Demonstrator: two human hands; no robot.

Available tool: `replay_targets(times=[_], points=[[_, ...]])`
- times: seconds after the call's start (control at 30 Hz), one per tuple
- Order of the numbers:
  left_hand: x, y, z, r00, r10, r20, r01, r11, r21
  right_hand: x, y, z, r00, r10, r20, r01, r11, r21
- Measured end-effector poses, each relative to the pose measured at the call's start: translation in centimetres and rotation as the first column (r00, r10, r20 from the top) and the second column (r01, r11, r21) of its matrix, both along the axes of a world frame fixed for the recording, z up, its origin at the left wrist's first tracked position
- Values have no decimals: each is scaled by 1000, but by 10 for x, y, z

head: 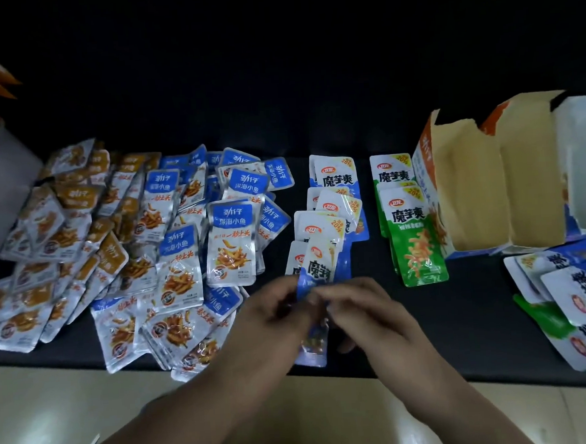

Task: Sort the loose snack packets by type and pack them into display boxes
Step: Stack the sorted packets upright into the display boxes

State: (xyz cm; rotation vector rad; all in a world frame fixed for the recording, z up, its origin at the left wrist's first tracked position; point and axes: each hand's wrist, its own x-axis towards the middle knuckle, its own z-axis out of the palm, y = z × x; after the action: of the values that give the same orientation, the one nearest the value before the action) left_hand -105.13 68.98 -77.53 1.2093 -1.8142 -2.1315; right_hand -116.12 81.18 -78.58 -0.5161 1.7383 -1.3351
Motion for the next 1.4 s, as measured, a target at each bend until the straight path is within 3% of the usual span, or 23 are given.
replay_targets(times=[0.07,0.13,0.27,0.4,0.5,0.6,0.67,0.73,0.83,1.0,1.07,1.2,1.4], points=[[0,-2,-8,995,63,77,-57,995,-79,2,3,-8,989,-36,-141,44,997,58],[0,-5,-19,977,128,168,-81,961,-266,-1,7,-14,965,-67,-254,97,989,109],[5,-13,-37,919,90,383,189,752,-631,-9,16,-8,970,-52,-238,91,984,154],[2,-9,-29,940,72,334,224,609,-761,-33,40,5,957,-78,-278,139,969,204],[-22,22,-15,960,-135,246,277,588,-760,-63,71,10,908,-75,-412,205,937,283],[-63,60,5,856,-438,274,498,557,-665,-90,108,10,849,-32,-527,282,871,401],[-97,83,12,717,-606,345,660,430,-616,-109,137,10,806,-68,-587,388,811,439],[-133,106,13,597,-691,408,734,264,-626,-129,169,7,743,-240,-624,551,749,369],[-191,137,7,562,-712,420,671,97,-735,-152,210,-3,625,-467,-626,733,628,263],[-275,186,-28,562,-695,448,640,22,-768,-159,228,-15,527,-621,-580,807,580,112],[-287,195,-42,560,-649,515,687,17,-726,-159,233,-18,539,-600,-591,793,599,115],[-283,194,-46,604,-593,533,633,-50,-773,-160,243,-19,625,-481,-615,712,674,197],[-267,180,-41,589,-551,591,602,-189,-776,-153,237,-26,598,-343,-725,649,738,186]])
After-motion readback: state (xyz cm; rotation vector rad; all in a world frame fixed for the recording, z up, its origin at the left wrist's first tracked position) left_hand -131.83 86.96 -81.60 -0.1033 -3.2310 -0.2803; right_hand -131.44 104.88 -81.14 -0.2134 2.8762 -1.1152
